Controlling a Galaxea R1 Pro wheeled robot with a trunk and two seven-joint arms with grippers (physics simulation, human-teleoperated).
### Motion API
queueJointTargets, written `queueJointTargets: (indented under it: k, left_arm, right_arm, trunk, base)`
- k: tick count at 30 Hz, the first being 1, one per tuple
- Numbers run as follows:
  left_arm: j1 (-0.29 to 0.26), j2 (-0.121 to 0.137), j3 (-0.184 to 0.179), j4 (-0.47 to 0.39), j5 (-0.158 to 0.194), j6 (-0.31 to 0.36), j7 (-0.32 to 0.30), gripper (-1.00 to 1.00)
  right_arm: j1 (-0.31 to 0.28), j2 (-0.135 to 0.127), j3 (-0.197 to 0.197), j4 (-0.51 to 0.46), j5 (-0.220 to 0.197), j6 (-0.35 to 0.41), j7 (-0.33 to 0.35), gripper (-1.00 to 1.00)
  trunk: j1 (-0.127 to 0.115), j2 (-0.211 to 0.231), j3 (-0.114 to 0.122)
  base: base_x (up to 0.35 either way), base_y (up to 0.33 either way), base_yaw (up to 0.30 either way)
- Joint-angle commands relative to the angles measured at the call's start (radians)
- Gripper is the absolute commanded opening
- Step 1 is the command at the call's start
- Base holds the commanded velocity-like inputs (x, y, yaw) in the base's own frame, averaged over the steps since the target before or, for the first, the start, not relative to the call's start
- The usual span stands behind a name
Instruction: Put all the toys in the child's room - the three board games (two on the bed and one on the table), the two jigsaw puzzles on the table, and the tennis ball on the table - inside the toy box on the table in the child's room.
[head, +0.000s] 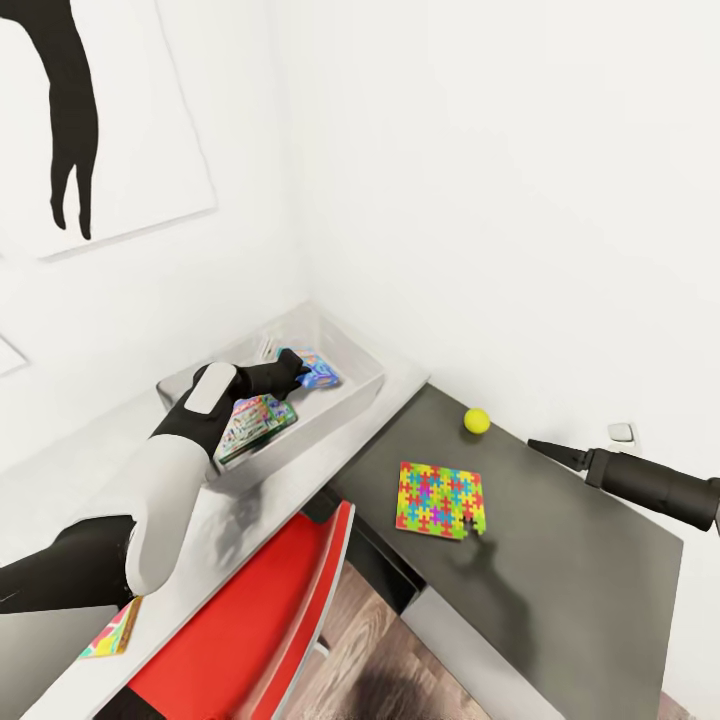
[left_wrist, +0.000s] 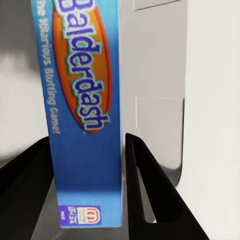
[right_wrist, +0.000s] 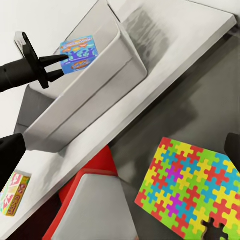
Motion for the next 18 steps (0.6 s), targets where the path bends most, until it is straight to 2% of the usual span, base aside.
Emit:
queueJointTargets:
  k: [1, 9, 18]
  left_arm:
    - [-0.001, -0.002, 0.006, -0.001, 0.012, 0.005, 0.01, -1.0]
    - [-0.001, -0.002, 0.006, -0.001, 0.012, 0.005, 0.01, -1.0]
    - [-0.001, -0.002, 0.006, -0.001, 0.011, 0.005, 0.013, -1.0]
  right_arm:
    - [-0.001, 0.0, -0.002, 0.0, 0.004, 0.003, 0.006, 1.0]
    - [-0.001, 0.001, -0.006, 0.0, 0.004, 0.003, 0.007, 1.0]
    - [-0.001, 0.001, -0.008, 0.0, 0.004, 0.003, 0.008, 1.0]
  trunk:
    - [0.0, -0.001, -0.003]
    - [0.0, -0.001, -0.009]
    - [0.0, -0.001, -0.01]
  base:
    - [0.0, 0.0, 0.0]
    - [0.0, 0.0, -0.013]
    - [0.0, 0.0, -0.139]
